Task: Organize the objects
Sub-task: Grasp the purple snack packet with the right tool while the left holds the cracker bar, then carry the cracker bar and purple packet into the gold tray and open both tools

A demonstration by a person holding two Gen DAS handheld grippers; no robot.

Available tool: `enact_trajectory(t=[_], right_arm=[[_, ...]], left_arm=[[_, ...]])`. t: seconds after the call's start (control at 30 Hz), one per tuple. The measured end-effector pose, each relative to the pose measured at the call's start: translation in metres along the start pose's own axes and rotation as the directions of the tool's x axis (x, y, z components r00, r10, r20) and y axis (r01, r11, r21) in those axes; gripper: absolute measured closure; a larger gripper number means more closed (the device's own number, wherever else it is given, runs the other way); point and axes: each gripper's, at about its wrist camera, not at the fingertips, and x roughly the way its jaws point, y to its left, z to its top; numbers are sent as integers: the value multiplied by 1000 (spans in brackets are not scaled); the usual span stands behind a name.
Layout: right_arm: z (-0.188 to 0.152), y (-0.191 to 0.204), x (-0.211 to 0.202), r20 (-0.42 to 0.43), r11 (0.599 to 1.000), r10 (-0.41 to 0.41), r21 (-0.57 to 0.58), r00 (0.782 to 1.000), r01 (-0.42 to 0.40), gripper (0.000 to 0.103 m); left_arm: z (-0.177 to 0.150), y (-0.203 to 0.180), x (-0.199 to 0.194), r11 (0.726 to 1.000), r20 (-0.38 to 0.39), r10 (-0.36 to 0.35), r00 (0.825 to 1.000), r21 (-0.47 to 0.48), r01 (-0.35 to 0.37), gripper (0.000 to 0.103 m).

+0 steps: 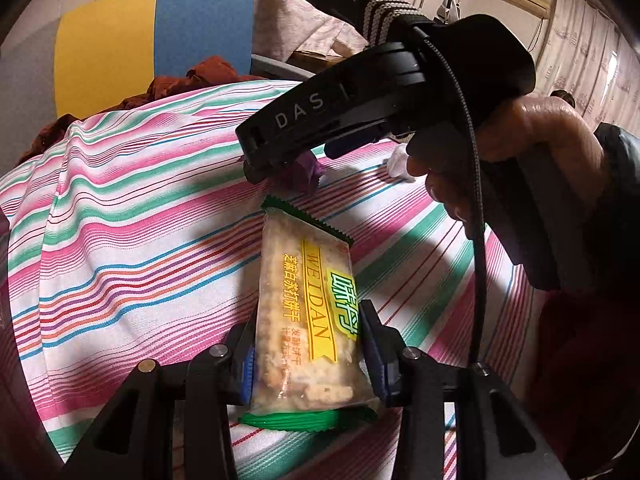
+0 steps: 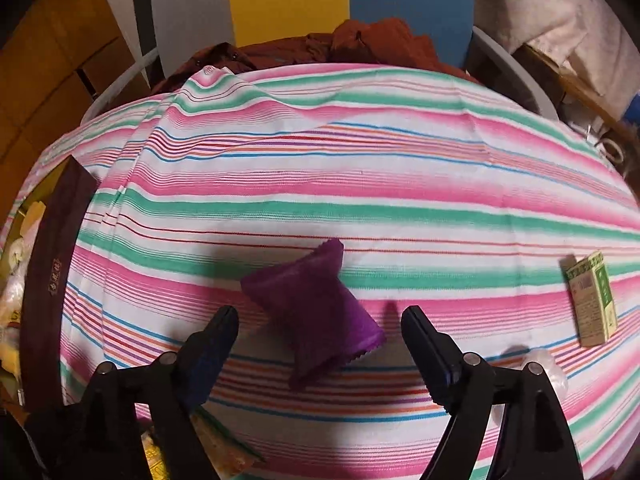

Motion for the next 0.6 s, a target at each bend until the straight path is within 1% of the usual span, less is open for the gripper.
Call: enact_trajectory(t=[0.13,0.2,0.27,0.33,0.47,0.6], right_arm=[[2,8,2,20,998,-24,-52,1000,25,20],[3,10,3,16,997,-27,-74,1000,28,31],[4,14,9,-3,995,-35,-90,999,34,51],[4,16,13,-12,994,-47,-102,999,45,57],[4,14,12,-15,997,-27,-74,1000,26,58],[5,11,15,-36,999,-1,-42,999,-1,58]], left_arm=[[0,0,1,1000,0,2,1000,2,-2,60],[0,0,1,1000,0,4,1000,4,-4,60],[0,0,1,1000,0,6,1000,6,-6,60],[-2,-2,-1,1000,0,7,1000,7,-7,60],[-2,-3,0,1000,-1,11,1000,10,-11,60],[-2,-4,-1,1000,-1,17,1000,15,-17,60]])
